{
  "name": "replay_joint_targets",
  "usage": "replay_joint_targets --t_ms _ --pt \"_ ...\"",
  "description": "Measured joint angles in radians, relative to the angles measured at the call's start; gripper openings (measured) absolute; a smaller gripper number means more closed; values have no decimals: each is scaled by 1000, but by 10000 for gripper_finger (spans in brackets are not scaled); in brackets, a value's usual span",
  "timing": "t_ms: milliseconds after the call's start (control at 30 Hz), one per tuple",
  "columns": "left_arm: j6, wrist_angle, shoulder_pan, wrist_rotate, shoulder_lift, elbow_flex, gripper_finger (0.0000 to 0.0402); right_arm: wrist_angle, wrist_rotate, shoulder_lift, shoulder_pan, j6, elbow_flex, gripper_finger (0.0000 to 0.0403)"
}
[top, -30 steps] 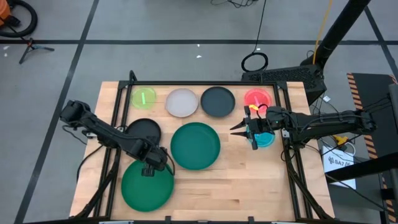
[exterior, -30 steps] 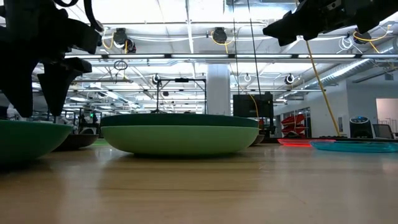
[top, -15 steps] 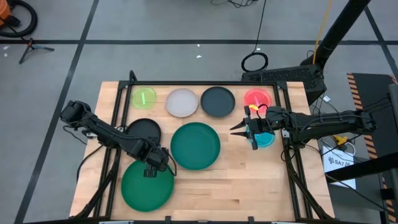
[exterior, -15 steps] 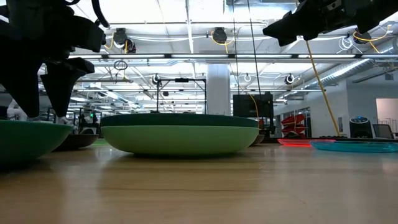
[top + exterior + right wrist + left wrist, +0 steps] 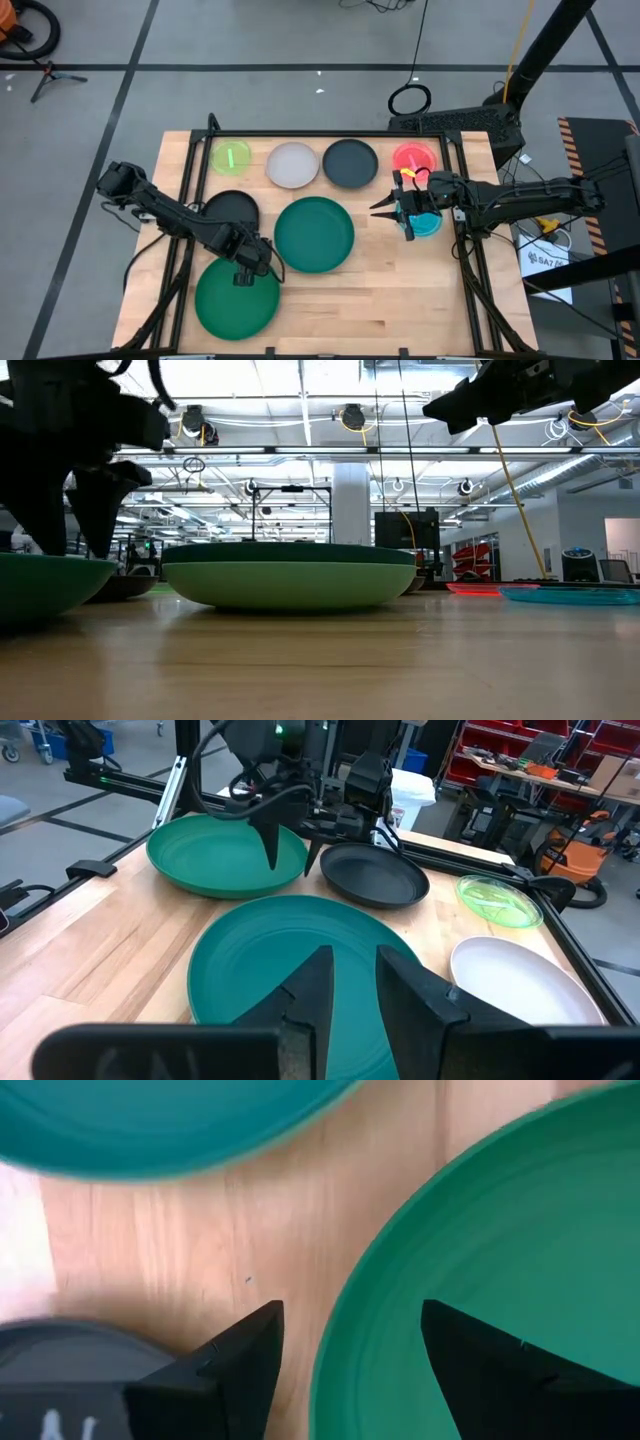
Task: Stack plastic plates
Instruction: Stack the dark green plate on top of the other dark green plate
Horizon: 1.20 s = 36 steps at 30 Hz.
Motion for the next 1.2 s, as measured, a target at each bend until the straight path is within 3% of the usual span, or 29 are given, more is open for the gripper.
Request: replay_joint_targets --t_ms 433,1200 --pt "-12 56 0 -17 0 -88 243 0 0 0 0 0 0 72" --pt "-63 93 -60 -19 0 -89 243 0 0 0 0 1 0 72"
